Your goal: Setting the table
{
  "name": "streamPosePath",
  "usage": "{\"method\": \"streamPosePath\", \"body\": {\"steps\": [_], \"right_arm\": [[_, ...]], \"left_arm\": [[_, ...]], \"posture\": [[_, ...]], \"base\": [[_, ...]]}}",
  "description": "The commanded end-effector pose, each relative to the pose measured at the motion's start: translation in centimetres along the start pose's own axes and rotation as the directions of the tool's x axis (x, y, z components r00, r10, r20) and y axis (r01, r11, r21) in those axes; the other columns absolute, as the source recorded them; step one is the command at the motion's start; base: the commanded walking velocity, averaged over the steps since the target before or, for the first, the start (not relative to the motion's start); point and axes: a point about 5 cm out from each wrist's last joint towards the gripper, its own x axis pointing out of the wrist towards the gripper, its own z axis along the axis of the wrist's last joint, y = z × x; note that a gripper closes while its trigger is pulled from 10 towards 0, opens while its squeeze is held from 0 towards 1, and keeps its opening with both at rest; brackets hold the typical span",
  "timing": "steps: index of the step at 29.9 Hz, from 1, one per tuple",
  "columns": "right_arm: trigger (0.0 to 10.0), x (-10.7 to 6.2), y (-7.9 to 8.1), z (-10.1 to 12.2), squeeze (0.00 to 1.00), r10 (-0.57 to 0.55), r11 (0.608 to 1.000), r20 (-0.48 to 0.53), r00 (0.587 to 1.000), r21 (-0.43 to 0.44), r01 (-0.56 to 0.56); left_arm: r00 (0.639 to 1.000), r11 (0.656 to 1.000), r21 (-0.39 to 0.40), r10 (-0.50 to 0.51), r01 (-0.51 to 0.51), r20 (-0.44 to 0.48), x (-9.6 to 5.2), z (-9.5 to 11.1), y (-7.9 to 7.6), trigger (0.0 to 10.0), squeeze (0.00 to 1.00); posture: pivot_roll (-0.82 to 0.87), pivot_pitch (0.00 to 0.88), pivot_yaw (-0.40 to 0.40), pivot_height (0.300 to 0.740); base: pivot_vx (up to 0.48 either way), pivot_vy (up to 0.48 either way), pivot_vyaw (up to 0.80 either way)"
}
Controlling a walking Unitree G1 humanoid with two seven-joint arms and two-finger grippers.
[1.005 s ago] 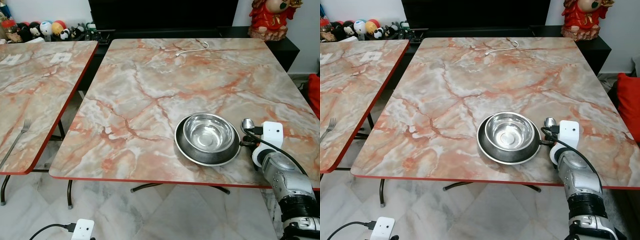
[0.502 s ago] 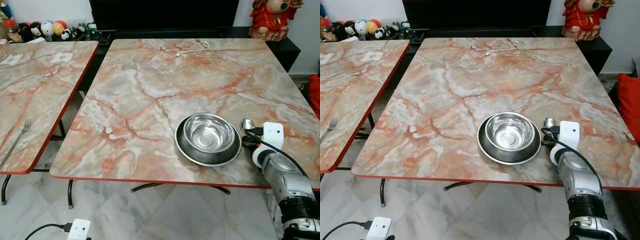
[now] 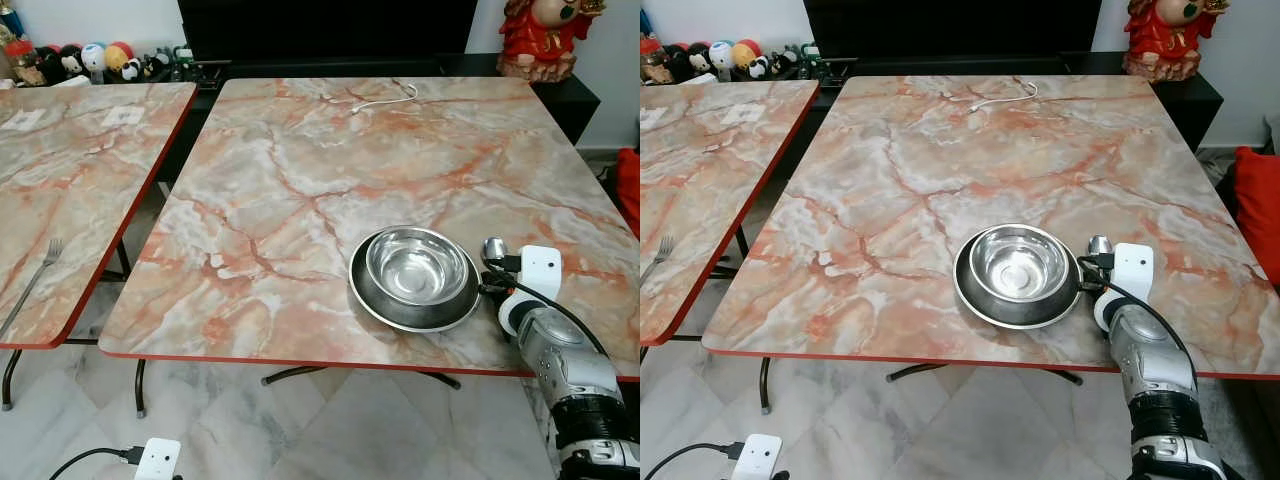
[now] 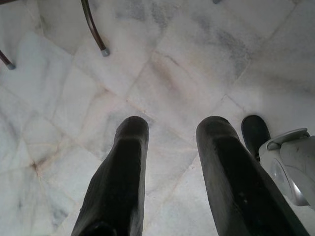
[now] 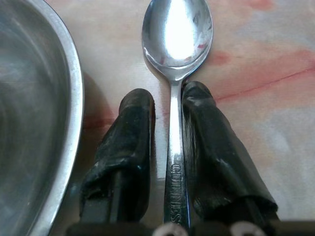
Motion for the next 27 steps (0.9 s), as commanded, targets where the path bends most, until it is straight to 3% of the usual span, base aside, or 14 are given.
{"method": "streamPosePath", "body": {"steps": [1, 20, 21, 22, 23, 26, 27], "right_arm": [[10.0, -0.17, -0.1, -0.23, 0.0, -0.005, 1.0, -0.009, 1.0, 0.001, 0.005], [10.0, -0.23, -0.22, -0.11, 0.01, -0.031, 0.999, 0.037, 0.999, -0.039, 0.032], [10.0, -0.23, -0.16, -0.12, 0.31, -0.025, 0.999, 0.038, 0.999, -0.036, 0.027], [10.0, -0.23, -0.05, -0.16, 0.55, -0.017, 0.999, 0.037, 0.999, -0.029, 0.018], [10.0, -0.22, 0.09, -0.21, 1.0, -0.007, 1.0, 0.035, 0.999, -0.023, 0.008], [10.0, -0.23, 0.16, -0.26, 1.0, -0.011, 1.0, 0.033, 0.999, -0.028, 0.012], [10.0, -0.23, 0.15, -0.27, 0.62, -0.013, 0.999, 0.033, 0.999, -0.031, 0.014]], "left_arm": [[0.999, 1.0, 0.007, -0.006, 0.006, -0.033, -0.24, -0.91, 0.02, 10.0, 0.0], [0.999, 1.0, 0.005, -0.008, 0.008, -0.031, -0.22, -0.83, -0.06, 10.0, 0.0], [1.0, 1.0, 0.007, -0.008, 0.008, -0.03, -0.21, -0.82, -0.05, 10.0, 0.0], [1.0, 1.0, 0.013, -0.01, 0.011, -0.029, -0.21, -0.79, -0.05, 10.0, 0.0], [1.0, 1.0, 0.02, -0.013, 0.014, -0.028, -0.2, -0.76, -0.06, 10.0, 0.0], [1.0, 1.0, 0.018, -0.013, 0.013, -0.028, -0.2, -0.76, -0.06, 10.0, 0.0], [1.0, 1.0, 0.017, -0.013, 0.013, -0.028, -0.2, -0.76, -0.07, 10.0, 0.0]], "posture": [[-0.09, 0.086, 0.057, 0.74], [-0.08, 0.104, 0.059, 0.74], [-0.08, 0.105, 0.06, 0.74], [-0.08, 0.106, 0.06, 0.74], [-0.08, 0.106, 0.06, 0.74], [-0.08, 0.106, 0.061, 0.74], [-0.08, 0.106, 0.061, 0.74]], "base": [[0.0, 0.0, 0.0], [0.0, 0.0, 0.0], [0.0, 0.0, 0.0], [0.0, 0.0, 0.0], [0.0, 0.0, 0.0], [0.0, 0.0, 0.0], [0.0, 0.0, 0.0]]}}
